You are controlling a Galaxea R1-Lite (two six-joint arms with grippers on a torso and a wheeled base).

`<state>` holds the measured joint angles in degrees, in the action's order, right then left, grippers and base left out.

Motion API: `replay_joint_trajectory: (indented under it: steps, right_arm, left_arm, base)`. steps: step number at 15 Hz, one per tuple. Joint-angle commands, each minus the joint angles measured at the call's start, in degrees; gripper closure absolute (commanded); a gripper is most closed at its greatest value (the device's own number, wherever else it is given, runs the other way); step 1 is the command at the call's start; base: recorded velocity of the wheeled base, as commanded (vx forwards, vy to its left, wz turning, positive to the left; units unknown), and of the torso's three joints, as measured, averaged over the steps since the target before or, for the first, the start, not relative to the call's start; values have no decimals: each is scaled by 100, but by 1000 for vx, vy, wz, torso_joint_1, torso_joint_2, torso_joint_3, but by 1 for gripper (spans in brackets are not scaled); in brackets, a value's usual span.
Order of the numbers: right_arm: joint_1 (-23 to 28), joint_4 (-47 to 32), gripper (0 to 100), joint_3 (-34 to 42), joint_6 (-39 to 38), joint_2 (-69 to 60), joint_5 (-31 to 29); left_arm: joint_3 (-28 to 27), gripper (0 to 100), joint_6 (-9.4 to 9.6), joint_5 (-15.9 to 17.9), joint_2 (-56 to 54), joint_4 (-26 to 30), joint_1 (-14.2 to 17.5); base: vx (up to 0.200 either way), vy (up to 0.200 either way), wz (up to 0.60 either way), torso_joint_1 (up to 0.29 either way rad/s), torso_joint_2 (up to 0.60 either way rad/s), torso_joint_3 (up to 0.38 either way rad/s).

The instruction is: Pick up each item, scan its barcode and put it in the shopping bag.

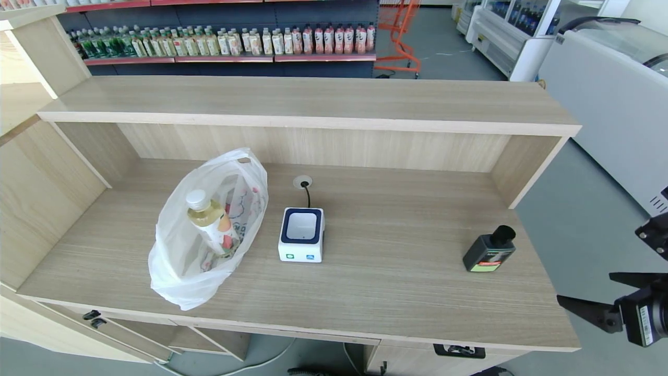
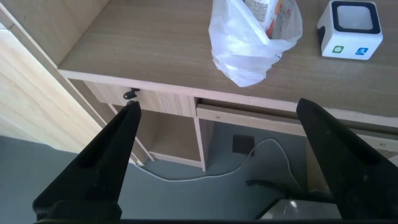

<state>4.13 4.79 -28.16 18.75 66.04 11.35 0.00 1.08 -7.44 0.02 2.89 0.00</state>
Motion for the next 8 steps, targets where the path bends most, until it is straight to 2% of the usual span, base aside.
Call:
replay_joint_trajectory:
  steps: [1,2,5,6,8]
  right_arm:
    - [844,-31,0,-102,867,392,-1]
    - [1125,-31,0,-251,1280,595,-1]
    - [1485,-31,0,-471,2168,1052,-36]
    - [1520,-13,0,-620,2458,1438,-45]
    - [1353,13,0,-867,2528,1895,-19]
  left_arm:
    - [0,0,-3,-3,-2,1,0]
    - [0,0,-3,-3,-2,1,0]
    - [0,0,-3,-3,-2,1,0]
    - [0,0,-3,-3,-2,1,0]
    - [0,0,-3,-3,-2,1,0]
  base:
    - [0,0,0,0,0,0]
    - [0,0,0,0,0,0]
    - [0,0,0,0,0,0]
    - [0,0,0,0,0,0]
    - [0,0,0,0,0,0]
